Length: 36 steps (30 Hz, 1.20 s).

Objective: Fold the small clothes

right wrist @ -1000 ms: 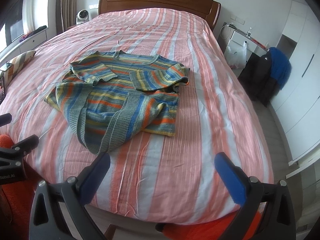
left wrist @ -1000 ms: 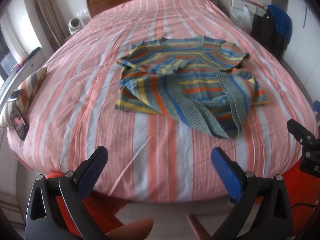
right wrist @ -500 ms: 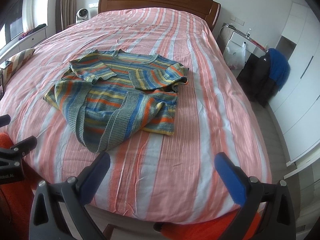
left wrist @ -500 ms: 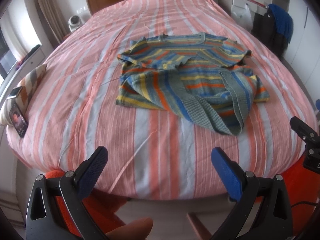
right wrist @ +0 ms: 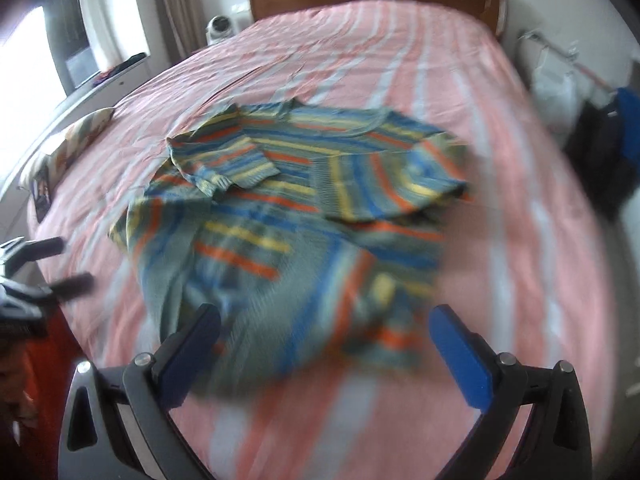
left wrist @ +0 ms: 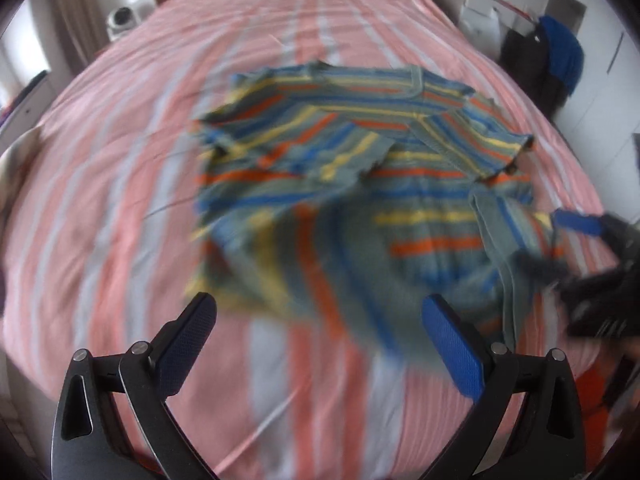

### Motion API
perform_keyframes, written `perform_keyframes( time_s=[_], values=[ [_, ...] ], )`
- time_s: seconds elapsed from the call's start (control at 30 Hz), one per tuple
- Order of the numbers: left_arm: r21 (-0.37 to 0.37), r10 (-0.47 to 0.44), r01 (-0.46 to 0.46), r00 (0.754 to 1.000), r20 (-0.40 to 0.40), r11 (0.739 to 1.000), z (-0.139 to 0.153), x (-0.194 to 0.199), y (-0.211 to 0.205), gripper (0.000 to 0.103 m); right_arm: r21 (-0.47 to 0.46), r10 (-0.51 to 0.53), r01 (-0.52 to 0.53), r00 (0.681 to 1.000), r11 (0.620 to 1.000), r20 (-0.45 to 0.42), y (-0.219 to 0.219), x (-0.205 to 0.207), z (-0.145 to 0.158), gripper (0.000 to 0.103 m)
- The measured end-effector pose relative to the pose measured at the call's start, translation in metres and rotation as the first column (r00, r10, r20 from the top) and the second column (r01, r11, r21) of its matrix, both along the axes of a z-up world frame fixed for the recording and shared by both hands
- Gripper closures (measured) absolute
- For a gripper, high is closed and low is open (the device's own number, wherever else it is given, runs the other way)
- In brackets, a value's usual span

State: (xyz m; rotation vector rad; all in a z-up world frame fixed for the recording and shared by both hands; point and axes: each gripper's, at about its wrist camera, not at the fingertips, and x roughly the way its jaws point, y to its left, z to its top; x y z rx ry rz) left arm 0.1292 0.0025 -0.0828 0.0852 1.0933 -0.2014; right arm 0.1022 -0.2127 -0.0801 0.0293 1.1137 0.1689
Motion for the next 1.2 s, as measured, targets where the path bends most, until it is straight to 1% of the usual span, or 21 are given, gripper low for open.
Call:
perform_keyframes(
  time_s=[0.03, 0.07, 0.1, 0.13, 0.17, 0.2, 0.23, 0.27, 0.33, 0.47, 0.57, 0.67, 0.7, 0.73, 0.77, 0.87, 0.9, 0.97, 1.1, 1.17, 1.2],
  values=[
    [0.006, -0.002, 0.002, 1.000, -0.018, 1.000, -0.007, 0.009, -0.008, 0.002, 0.017, 0.009, -0.008, 0.999, 1.000, -0.035, 0.006, 0.012, -0.014, 0.002],
    [0.016, -0.002, 0.002, 1.000, -0.031, 1.000, -0.014, 0.015, -0.015, 0.010, 0.029, 0.023, -0.021, 0.998, 0.999, -0.065, 0.011, 0.020, -0.026, 0.005],
    [0.034, -0.005, 0.006, 0.999, -0.045, 0.999, -0.022, 0.019, -0.021, 0.027, 0.023, 0.033, -0.031, 0.995, 0.999, -0.098, 0.015, 0.026, -0.039, 0.019],
    [0.080, -0.001, 0.005, 0.999, -0.051, 0.997, -0.030, 0.020, -0.027, 0.037, -0.004, 0.027, -0.028, 0.992, 1.000, -0.121, 0.017, 0.028, -0.049, 0.036],
    [0.106, 0.002, 0.002, 0.999, -0.036, 0.994, -0.033, 0.018, -0.028, 0.056, -0.016, 0.020, -0.021, 0.994, 1.000, -0.108, 0.016, 0.025, -0.051, 0.040],
    [0.115, 0.005, -0.003, 1.000, -0.017, 0.993, -0.031, 0.014, -0.027, 0.078, -0.008, 0.014, -0.014, 0.997, 1.000, -0.081, 0.012, 0.019, -0.047, 0.055],
    [0.102, 0.011, -0.011, 1.000, 0.003, 0.995, -0.027, 0.006, -0.021, 0.093, 0.005, 0.006, -0.006, 0.998, 1.000, -0.066, 0.006, 0.010, -0.041, 0.078],
    [0.064, 0.013, -0.013, 1.000, -0.006, 0.998, -0.023, 0.001, -0.015, 0.099, 0.018, -0.005, 0.006, 0.999, 1.000, -0.053, -0.001, -0.001, -0.033, 0.087],
    [-0.052, 0.023, -0.023, 1.000, -0.015, 0.998, -0.007, -0.021, 0.010, 0.100, 0.058, -0.011, 0.012, 1.000, 0.998, -0.026, -0.015, -0.027, -0.016, 0.090],
    [-0.157, 0.029, -0.038, 0.998, -0.059, 0.987, 0.011, -0.079, 0.057, 0.100, 0.104, -0.012, 0.012, 1.000, 0.995, 0.001, -0.040, -0.096, 0.016, 0.091],
    [-0.117, 0.026, -0.043, 0.989, -0.142, 0.992, -0.005, -0.123, 0.078, 0.097, 0.142, -0.045, 0.051, 0.998, 0.989, -0.039, -0.051, -0.153, 0.012, 0.092],
    [-0.053, 0.047, -0.061, 0.973, -0.226, 0.997, -0.033, -0.145, 0.089, 0.093, 0.168, -0.105, 0.122, 0.989, 0.978, -0.106, -0.061, -0.187, -0.013, 0.090],
    [-0.047, 0.064, -0.077, 0.970, -0.234, 0.996, -0.036, -0.147, 0.094, 0.093, 0.195, -0.133, 0.160, 0.981, 0.968, -0.143, -0.067, -0.195, -0.026, 0.082],
    [-0.063, 0.086, -0.104, 0.967, -0.240, 0.993, -0.038, -0.148, 0.102, 0.091, 0.211, -0.153, 0.189, 0.973, 0.959, -0.173, -0.072, -0.200, -0.034, 0.069],
    [-0.105, 0.109, -0.138, 0.965, -0.240, 0.985, -0.036, -0.148, 0.111, 0.082, 0.224, -0.172, 0.213, 0.967, 0.951, -0.189, -0.078, -0.201, -0.039, 0.064],
    [-0.202, 0.186, -0.224, 0.964, -0.191, 0.953, -0.019, -0.147, 0.133, 0.035, 0.301, -0.202, 0.236, 0.969, 0.924, -0.142, -0.091, -0.201, -0.028, 0.055],
    [-0.213, 0.219, -0.248, 0.964, -0.151, 0.945, -0.011, -0.146, 0.139, 0.028, 0.319, -0.199, 0.225, 0.974, 0.920, -0.112, -0.092, -0.198, -0.020, 0.045],
    [-0.210, 0.235, -0.255, 0.965, -0.116, 0.944, -0.005, -0.142, 0.141, 0.027, 0.324, -0.188, 0.200, 0.980, 0.925, -0.067, -0.091, -0.192, -0.009, 0.035],
    [-0.154, 0.205, -0.221, 0.972, -0.116, 0.963, -0.018, -0.133, 0.140, 0.027, 0.269, -0.198, 0.204, 0.979, 0.941, -0.050, -0.090, -0.180, -0.016, 0.033],
    [-0.208, 0.202, -0.216, 0.975, -0.090, 0.954, -0.010, -0.139, 0.153, 0.026, 0.247, -0.202, 0.208, 0.978, 0.946, -0.053, -0.093, -0.176, -0.024, 0.033],
    [-0.278, 0.198, -0.210, 0.978, -0.072, 0.937, -0.004, -0.145, 0.161, 0.023, 0.246, -0.200, 0.205, 0.979, 0.947, -0.047, -0.095, -0.177, -0.025, 0.033]
  ],
)
